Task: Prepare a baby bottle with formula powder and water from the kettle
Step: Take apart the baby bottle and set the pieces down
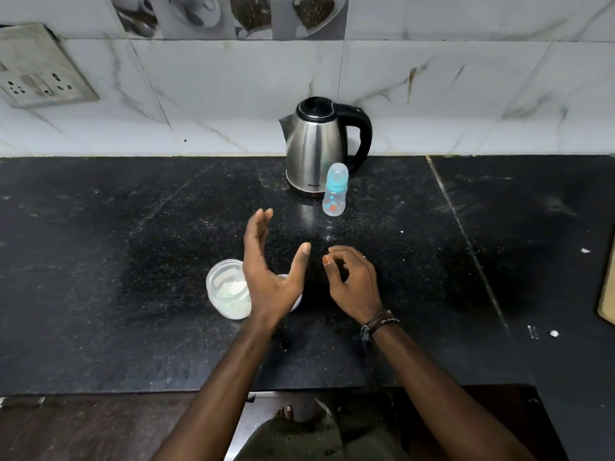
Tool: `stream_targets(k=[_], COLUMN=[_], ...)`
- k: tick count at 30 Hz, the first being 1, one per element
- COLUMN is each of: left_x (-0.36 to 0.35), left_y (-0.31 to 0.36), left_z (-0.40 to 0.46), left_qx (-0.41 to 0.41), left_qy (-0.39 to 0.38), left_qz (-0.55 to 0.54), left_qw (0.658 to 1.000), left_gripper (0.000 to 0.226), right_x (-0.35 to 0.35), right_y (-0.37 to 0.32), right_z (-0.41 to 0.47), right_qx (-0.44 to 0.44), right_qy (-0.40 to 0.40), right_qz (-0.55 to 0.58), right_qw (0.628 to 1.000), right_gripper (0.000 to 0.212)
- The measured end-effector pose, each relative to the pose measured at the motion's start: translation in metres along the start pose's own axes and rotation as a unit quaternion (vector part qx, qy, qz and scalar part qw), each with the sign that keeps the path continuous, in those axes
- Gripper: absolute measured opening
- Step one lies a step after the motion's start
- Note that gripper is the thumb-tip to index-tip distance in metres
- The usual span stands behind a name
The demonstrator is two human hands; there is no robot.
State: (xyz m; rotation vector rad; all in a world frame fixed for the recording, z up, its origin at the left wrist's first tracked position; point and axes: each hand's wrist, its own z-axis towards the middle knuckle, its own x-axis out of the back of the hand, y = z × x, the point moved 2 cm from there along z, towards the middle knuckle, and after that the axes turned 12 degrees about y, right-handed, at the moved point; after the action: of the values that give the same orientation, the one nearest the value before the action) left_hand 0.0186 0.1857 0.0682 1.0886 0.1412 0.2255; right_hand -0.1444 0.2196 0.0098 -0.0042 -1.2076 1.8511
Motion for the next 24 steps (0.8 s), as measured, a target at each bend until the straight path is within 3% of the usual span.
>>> stream_targets(k=[5, 12, 16, 24], left_x=[-0.051, -0.107, -0.131, -0.167], left_y=[-0.018, -0.064, -0.090, -0.141], left_z=[0.014, 0.043, 0.056, 0.084], left_qx=[0.055, 0.100, 0.163, 0.184], left_qy=[-0.045, -0.113, -0.158, -0.207], left_qz=[0.016, 0.088, 0.125, 0.161], left_qw=[0.997, 0.985, 0.966, 0.947], left_gripper=[0.073, 0.078, 0.077, 0.081], right_x=[0.006, -0.007, -0.020, -0.043], right_y=[0.019, 0.050, 0.064, 0.073], right_z=[0.033, 0.098, 0.132, 0.177], right_qx=[-0.033, -0.133, -0.151, -0.145], right_qy=[0.027, 0.029, -0.005, -0.079], right_qz=[-0.010, -0.043, -0.055, -0.036], right_qw=[0.999, 0.990, 0.987, 0.986], right_gripper=[0.007, 0.012, 0.029, 0.080])
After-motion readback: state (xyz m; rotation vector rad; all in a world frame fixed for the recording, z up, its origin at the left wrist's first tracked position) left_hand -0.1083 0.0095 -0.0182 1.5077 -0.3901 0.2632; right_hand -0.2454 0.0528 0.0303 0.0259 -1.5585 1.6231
